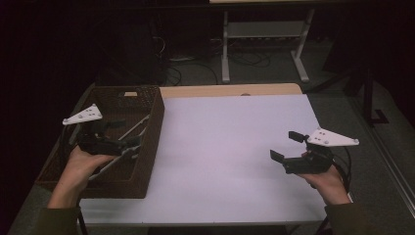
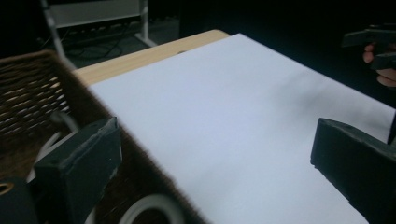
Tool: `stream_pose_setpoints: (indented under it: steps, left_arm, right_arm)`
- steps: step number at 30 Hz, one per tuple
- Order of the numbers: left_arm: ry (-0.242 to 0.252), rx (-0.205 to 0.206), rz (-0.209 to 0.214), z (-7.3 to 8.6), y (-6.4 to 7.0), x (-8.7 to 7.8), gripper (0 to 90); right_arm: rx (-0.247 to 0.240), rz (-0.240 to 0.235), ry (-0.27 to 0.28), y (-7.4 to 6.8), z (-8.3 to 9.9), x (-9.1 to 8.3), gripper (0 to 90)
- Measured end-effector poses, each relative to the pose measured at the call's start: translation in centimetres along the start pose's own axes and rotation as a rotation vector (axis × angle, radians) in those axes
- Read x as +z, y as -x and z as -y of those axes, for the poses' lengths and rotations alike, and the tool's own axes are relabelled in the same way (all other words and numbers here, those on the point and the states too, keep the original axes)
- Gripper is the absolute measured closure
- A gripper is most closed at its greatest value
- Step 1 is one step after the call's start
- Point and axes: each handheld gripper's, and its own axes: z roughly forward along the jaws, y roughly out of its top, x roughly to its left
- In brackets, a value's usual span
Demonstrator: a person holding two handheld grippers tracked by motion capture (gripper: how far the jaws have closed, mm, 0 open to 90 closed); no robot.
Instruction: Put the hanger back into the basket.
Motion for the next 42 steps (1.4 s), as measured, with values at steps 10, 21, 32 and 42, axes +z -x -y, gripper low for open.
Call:
stream_pose_setpoints:
  steps: [10,21,32,42]
  left_arm:
    - [0.096,0.018,0.058,-0.3,2.1,2.5,0.1]
    - [0.198,0.036,0.093,0.1,3.1,4.0,0.2]
    - [0.224,0.032,0.078,1.7,3.3,4.7,0.2]
    - [0.221,0.032,0.082,1.9,3.3,4.7,0.2]
  right_arm:
    - [-0.014,-0.025,0.080,-0.8,-2.7,0.2,3.9]
    - [-0.027,-0.057,0.160,-1.2,-4.8,0.3,0.9]
    - [-0.027,-0.065,0.170,-1.3,-5.0,0.4,0.9]
    - [-0.016,-0.065,0.181,-1.1,-4.8,0.3,0.9]
